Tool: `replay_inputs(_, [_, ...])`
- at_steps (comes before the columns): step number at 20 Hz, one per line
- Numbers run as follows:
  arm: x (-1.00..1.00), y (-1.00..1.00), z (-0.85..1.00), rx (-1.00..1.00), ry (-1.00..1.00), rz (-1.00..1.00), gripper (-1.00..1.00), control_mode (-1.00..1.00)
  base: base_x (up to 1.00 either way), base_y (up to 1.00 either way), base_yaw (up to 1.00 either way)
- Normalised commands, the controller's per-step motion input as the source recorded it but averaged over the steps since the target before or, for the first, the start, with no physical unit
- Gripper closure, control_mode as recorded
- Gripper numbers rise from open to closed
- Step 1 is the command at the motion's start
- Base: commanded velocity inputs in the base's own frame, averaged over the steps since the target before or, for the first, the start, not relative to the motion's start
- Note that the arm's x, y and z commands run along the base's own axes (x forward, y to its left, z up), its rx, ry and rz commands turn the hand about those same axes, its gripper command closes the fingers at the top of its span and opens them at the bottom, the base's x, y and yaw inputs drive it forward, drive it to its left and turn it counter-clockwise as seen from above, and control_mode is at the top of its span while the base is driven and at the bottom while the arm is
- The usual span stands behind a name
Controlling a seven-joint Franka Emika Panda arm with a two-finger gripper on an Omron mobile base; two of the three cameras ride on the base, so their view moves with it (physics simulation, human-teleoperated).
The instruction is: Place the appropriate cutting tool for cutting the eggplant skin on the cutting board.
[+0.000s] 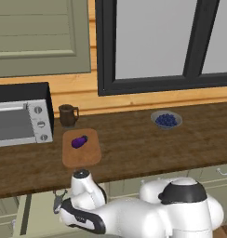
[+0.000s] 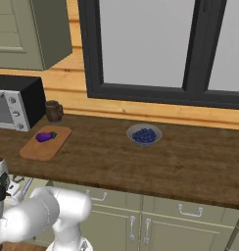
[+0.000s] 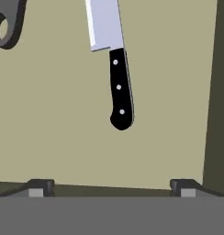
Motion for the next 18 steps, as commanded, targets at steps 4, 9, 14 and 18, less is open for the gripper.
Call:
replay_inputs(4, [-0.27, 0.01, -0.42, -0.01, 0.05, 0.00, -1.00, -1.00, 0.00, 0.00, 0.00])
replay_inputs(9, [-0.66, 0.00, -0.28, 0.00, 0.00, 0.00, -1.00, -1.00, 0.00, 0.00, 0.00])
replay_inputs(14, [-1.00, 0.00, 0.01, 0.00, 0.00, -0.07, -1.00, -1.00, 0.00, 0.00, 0.00])
replay_inputs(18, [-1.00, 0.00, 0.26, 0.00, 0.00, -0.10, -1.00, -1.00, 0.00, 0.00, 0.00])
